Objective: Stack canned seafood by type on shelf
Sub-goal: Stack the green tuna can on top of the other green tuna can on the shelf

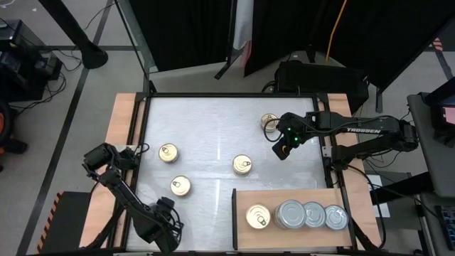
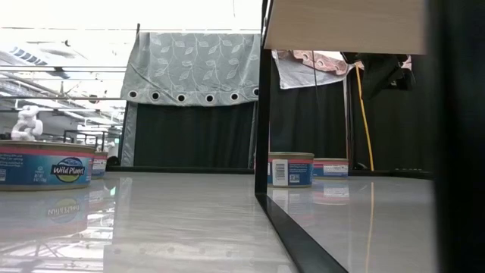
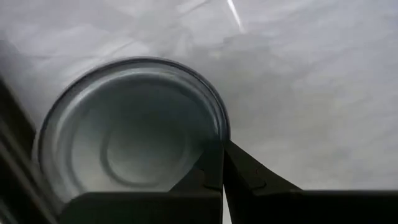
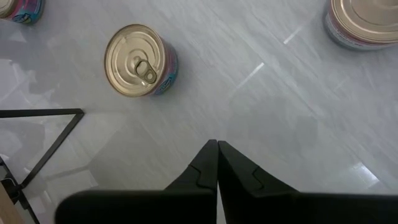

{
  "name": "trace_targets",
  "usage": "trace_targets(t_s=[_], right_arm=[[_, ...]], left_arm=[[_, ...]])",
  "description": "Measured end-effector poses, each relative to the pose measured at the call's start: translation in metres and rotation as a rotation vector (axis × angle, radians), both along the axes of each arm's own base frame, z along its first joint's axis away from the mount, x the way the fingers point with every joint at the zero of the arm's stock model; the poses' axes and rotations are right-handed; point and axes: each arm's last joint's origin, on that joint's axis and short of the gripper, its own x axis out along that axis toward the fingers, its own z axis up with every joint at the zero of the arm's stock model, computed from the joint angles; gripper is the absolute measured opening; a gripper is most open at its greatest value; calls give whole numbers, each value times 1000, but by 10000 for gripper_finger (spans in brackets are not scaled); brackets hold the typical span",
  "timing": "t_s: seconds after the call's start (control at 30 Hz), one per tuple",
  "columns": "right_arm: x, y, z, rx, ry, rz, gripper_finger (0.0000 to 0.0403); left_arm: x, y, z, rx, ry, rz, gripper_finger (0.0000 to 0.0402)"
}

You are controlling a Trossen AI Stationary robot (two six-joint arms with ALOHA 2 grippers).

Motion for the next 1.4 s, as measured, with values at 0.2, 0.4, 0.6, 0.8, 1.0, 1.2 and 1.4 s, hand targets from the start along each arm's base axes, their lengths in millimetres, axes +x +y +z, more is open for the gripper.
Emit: trace_targets(t_s=[0.2, 0.4, 0.6, 0.8, 1.0, 1.2, 1.4], right_arm=[[0, 0, 0, -2, 0, 3, 0], [0, 0, 0, -7, 0, 11, 0], [0, 0, 0, -11, 1, 14, 0], [0, 0, 0, -13, 1, 15, 0], [0, 0, 0, -12, 1, 13, 0], [3, -1, 2, -11, -34, 0, 0], [5, 0, 3, 22, -68, 36, 0]], left_arm=[[4, -3, -4, 5, -46, -6, 1], [11, -12, -21, -18, -77, -39, 1], [14, -14, -25, -5, -91, -50, 1], [19, -13, 6, 20, -122, -86, 1], [19, -9, 72, 3, -160, 167, 18], [20, 22, 128, 18, -104, 252, 140], [12, 49, 122, 42, -48, 301, 274]])
